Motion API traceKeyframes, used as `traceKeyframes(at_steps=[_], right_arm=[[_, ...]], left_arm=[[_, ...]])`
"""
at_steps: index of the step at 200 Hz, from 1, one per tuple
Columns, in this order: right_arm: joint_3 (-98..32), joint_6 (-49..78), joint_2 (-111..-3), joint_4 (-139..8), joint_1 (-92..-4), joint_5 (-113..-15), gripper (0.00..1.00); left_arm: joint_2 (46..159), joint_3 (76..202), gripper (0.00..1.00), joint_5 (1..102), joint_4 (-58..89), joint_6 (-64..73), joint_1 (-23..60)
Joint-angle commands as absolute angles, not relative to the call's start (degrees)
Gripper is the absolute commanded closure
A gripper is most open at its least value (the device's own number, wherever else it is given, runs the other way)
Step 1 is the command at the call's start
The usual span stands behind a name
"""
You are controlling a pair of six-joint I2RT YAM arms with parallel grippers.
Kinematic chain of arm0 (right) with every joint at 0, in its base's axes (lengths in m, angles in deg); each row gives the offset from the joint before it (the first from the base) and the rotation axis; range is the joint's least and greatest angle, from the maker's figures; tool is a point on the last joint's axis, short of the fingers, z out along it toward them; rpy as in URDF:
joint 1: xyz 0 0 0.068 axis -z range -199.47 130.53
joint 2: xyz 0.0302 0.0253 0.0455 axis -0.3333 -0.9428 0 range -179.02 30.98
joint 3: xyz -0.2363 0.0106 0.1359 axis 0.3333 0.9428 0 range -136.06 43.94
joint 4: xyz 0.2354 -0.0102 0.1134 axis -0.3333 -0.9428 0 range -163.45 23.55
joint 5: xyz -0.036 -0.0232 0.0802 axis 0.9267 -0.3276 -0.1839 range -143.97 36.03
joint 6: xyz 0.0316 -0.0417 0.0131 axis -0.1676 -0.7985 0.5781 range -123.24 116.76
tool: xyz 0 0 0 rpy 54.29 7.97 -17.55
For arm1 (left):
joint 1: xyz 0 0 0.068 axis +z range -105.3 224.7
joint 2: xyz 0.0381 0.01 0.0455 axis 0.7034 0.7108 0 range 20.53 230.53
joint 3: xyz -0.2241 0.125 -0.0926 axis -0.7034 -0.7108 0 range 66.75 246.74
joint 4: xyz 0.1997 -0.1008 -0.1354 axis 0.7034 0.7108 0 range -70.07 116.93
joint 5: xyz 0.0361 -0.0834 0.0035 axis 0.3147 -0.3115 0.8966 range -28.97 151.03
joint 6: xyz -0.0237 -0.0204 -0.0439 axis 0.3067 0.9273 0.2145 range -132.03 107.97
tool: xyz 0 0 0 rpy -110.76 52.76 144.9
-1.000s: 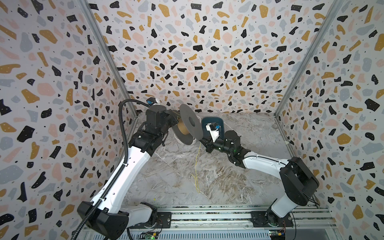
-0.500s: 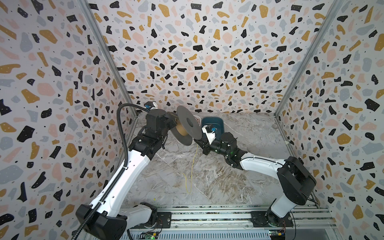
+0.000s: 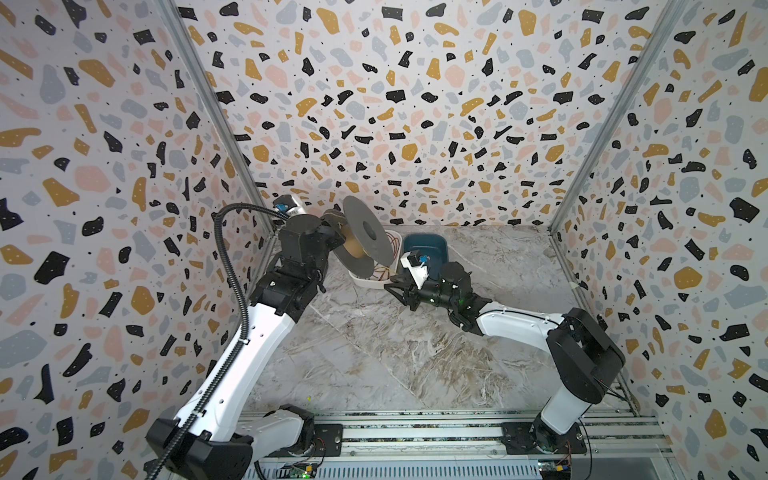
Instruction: Wrap the cables
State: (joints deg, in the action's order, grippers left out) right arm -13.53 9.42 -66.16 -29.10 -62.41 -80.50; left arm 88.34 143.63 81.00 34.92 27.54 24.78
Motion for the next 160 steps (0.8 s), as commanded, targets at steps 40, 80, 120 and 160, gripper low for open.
traceKeyframes(at_steps=[40,80,120,160], right_arm=[[-13.9,4.5,-61.2,-34.1,-62.1,-82.4,0.52],[-13.0,-0.6,-55.7,-39.3,-62.1,-80.2,0.42],[-12.9,-6.5,-50.9,-44.7,-61.3,-78.9,0.24],[-14.7,-11.2,-48.4,-50.9,-57.0,-80.5,0.19]], left_arm=[[86.9,150.4,1.00,79.5,31.0,26.0,25.0],[89.0,156.3,1.00,76.0,35.9,25.4,25.0],[90.6,162.6,1.00,71.0,39.8,25.6,25.0],[89.8,164.1,1.00,67.7,40.8,25.8,24.9]])
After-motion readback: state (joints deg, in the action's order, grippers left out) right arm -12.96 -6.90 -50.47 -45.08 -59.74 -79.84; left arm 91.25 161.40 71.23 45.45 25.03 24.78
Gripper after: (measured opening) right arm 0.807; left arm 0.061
